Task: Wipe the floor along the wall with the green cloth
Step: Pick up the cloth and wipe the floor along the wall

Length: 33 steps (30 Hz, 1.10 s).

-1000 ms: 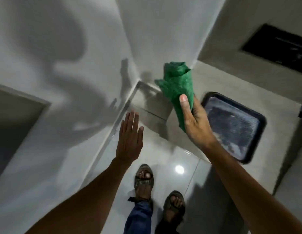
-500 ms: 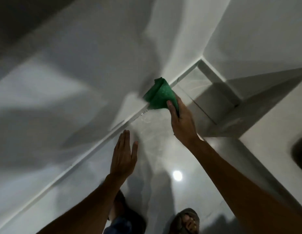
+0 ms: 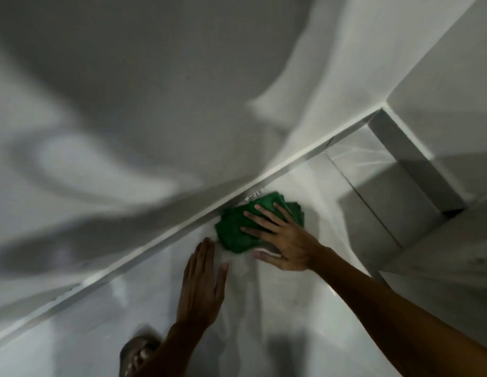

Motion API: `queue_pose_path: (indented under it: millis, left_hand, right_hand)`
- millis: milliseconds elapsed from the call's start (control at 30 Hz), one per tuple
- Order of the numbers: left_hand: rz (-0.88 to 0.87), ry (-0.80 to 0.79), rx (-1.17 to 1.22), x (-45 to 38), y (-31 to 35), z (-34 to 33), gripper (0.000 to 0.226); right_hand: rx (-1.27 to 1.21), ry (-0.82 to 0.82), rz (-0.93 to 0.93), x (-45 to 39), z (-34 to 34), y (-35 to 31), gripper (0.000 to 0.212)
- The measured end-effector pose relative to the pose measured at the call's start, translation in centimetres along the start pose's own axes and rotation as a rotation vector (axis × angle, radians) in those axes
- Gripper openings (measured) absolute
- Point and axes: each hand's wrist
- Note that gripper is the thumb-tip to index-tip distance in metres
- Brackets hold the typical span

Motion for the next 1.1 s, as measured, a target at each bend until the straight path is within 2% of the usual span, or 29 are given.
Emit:
queue_pose_path:
  millis: [100,233,333,467,633,767,833,933,1000,1100]
  left_hand:
    - [0.0,0.006,-0.077,-0.5,-1.3,-0.4,0.074]
    - [0.059,-0.016,-0.112,-0.9,-1.8,-0.9,0.082]
    - [0.051,-0.028,-0.121,-0.7,-1.5,-1.4,0.082]
    - [0.068,-0.031,-0.102,-0.2,-2.2,-1.8,0.082]
    - [0.045,-0.01,-0.095,-0.3,-2.3,-1.6,0.078]
    - [0.031,-0.018,-0.092,-0.1,-2.9,-1.1,0.075]
    - [0.015,-0.026,-0.092,-0.2,-2.9,-0.9,0.074]
    - [0.002,-0.049,-0.084,-0.2,-3.2,-0.8,0.075]
    - [0.007,-0.051,-0.08,-0.2,-3.3,-0.6,0.076]
    - [0.05,-0.062,-0.056,-0.5,-2.8,-0.9,0.077]
  right_hand:
    - [-0.016,0.061,-0.092,0.2,0.0,-1.6,0.059]
    - [-0.043,-0.089,-0.245,0.5,-1.3,-4.4,0.063]
    - [-0.04,-0.076,-0.286,-0.4,-1.1,-2.5,0.059]
    - [-0.036,-0.008,-0.43,-2.0,-0.1,0.4,0.058]
    - [-0.032,0.044,-0.45,-2.9,-2.4,-3.6,0.059]
    - [0.006,0.02,-0.381,-1.8,-0.4,-0.3,0.058]
    - [0.037,0.078,-0.54,-1.0,0.8,1.9,0.062]
    - [0.005,0.061,-0.732,-2.5,1.6,2.1,0.071]
    - [-0.033,0.059,-0.687,-3.2,1.2,0.3,0.077]
    - [-0.037,-0.009,-0.489,-3.0,0.0,-2.3,0.076]
Point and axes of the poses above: each hand's wrist, its own x-axis away from the middle knuckle, its own z-axis out of the back of the hand, y = z × x, and after that the axes turned 2 degrees about -z, right-handed
